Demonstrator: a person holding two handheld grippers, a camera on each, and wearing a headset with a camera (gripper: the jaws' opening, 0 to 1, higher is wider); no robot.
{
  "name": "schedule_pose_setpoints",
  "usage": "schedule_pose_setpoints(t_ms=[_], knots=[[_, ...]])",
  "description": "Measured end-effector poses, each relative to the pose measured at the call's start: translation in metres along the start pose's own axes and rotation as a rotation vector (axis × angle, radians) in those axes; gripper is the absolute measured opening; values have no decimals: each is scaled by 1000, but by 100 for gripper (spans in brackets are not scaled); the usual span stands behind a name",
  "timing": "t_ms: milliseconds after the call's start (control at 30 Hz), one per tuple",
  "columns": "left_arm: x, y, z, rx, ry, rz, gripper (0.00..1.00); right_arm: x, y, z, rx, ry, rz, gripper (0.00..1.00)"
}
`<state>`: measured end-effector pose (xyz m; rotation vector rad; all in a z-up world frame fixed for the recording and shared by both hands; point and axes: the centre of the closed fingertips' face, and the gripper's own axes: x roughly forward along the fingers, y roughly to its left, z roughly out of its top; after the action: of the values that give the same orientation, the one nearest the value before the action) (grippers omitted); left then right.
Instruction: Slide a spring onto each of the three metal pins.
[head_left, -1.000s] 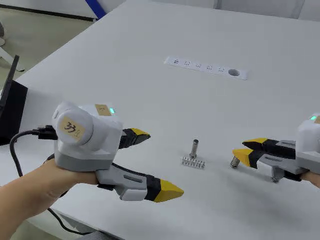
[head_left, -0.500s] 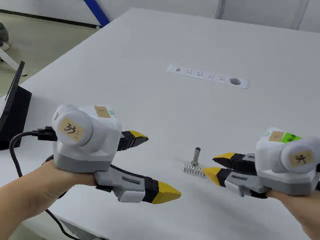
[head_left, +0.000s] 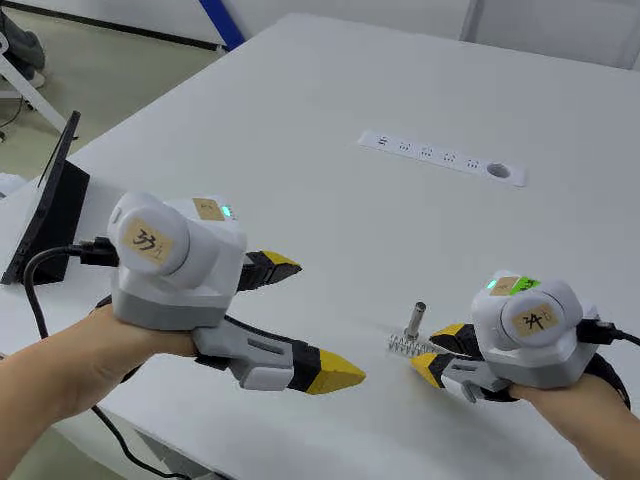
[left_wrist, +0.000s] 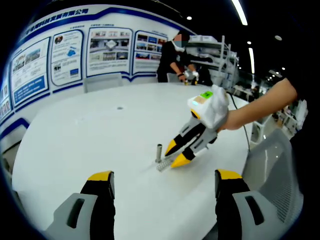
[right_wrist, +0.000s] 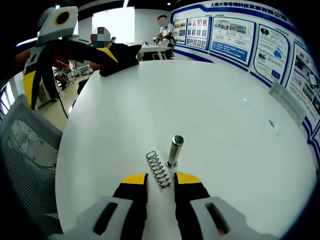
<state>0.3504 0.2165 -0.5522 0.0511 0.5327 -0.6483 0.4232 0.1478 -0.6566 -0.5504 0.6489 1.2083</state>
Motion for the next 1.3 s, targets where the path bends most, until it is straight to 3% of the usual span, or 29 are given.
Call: schedule_pose_setpoints(t_ms=[200,367,467,833,1100,1167,1300], knots=[[1,0,-2,-5,2,-3,83,4,4,-6,-15,50,39,21],[2,-1,-1,-8,-2,-5,83,4,8,-7,6,51,69,19],[3,-2,-1,-5,-1,-6,82,4,16,-7,-9,51,115,12],[2,-7,1,-6,-8,-17,80,1,14,-9,-43,75,106,10],[5,-16,1,-5,-4,-54,69,-30,15,7,-56,33,126,10],[9,-22,9,10,-20,-73,62,-41,22,22,-5,-31,166,10],[16,-31,23,34,-39,-104,58,-65,29,41,-73,-58,194,10]])
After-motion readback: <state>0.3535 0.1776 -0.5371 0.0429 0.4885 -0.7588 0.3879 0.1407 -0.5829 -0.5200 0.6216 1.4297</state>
